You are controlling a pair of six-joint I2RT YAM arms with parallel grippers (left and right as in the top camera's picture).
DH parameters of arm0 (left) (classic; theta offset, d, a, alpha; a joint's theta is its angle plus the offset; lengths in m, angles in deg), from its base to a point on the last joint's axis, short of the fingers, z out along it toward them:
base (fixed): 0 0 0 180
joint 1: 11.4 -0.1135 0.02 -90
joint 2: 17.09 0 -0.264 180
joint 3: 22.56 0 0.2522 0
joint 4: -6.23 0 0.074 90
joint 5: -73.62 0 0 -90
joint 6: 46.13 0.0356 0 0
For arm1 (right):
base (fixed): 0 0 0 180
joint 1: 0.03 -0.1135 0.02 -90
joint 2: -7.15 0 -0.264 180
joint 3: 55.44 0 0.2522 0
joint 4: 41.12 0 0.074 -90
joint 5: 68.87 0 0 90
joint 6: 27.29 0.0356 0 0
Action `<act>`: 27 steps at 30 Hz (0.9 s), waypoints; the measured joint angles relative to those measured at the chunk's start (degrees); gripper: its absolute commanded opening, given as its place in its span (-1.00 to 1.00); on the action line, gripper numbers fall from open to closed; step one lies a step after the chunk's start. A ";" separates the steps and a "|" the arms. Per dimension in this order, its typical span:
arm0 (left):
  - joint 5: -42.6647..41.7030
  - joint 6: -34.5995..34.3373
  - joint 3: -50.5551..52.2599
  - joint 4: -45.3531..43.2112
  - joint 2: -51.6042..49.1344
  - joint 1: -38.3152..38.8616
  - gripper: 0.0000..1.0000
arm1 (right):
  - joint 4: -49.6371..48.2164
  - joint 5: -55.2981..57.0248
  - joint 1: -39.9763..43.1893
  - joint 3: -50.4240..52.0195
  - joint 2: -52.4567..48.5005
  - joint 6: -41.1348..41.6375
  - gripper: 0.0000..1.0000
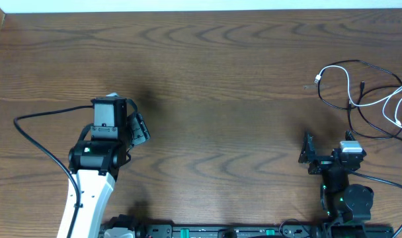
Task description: Untangle cables
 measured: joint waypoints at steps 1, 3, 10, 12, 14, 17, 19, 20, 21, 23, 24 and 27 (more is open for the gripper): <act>0.00 0.00 0.37 -1.03 0.33 0.00 0.47 | 0.02 -0.02 0.00 0.00 0.00 0.00 0.99; -0.04 0.02 4.28 -8.33 3.74 0.00 0.47 | -0.02 -0.02 0.00 0.00 0.00 0.00 0.99; -0.20 0.15 22.03 -25.20 23.39 0.00 0.47 | 0.02 -0.02 0.00 0.00 0.02 0.02 0.99; -0.17 1.01 26.84 -28.04 30.49 0.00 0.47 | 0.07 -0.04 0.00 0.00 0.02 0.02 0.98; -0.20 2.38 29.57 -28.44 35.12 0.00 0.47 | 0.00 -0.04 0.00 0.00 0.02 0.02 0.98; -0.17 5.03 32.74 -30.58 41.18 0.00 0.47 | 0.02 -0.04 0.00 0.00 0.02 0.02 0.99; -0.26 7.02 34.49 -32.87 44.61 0.00 0.47 | 0.04 -0.02 0.00 0.00 0.00 0.02 0.99; -0.63 8.22 35.26 -34.03 46.03 0.00 0.48 | 0.00 -0.04 0.00 0.00 0.02 0.02 0.99; -1.16 9.49 35.91 -34.67 47.41 0.00 0.47 | 0.04 -0.04 0.00 0.00 0.00 0.02 0.99; -3.15 13.29 37.46 -36.83 50.47 0.00 0.47 | 0.02 -0.02 0.00 0.00 0.00 0.02 0.99; -3.69 14.25 37.88 -37.40 51.19 0.00 0.47 | 0.04 -0.02 0.00 0.00 0.00 0.02 0.99; -7.78 19.96 40.89 -40.28 55.12 0.00 0.95 | 0.04 -0.04 0.00 0.00 0.02 0.02 0.99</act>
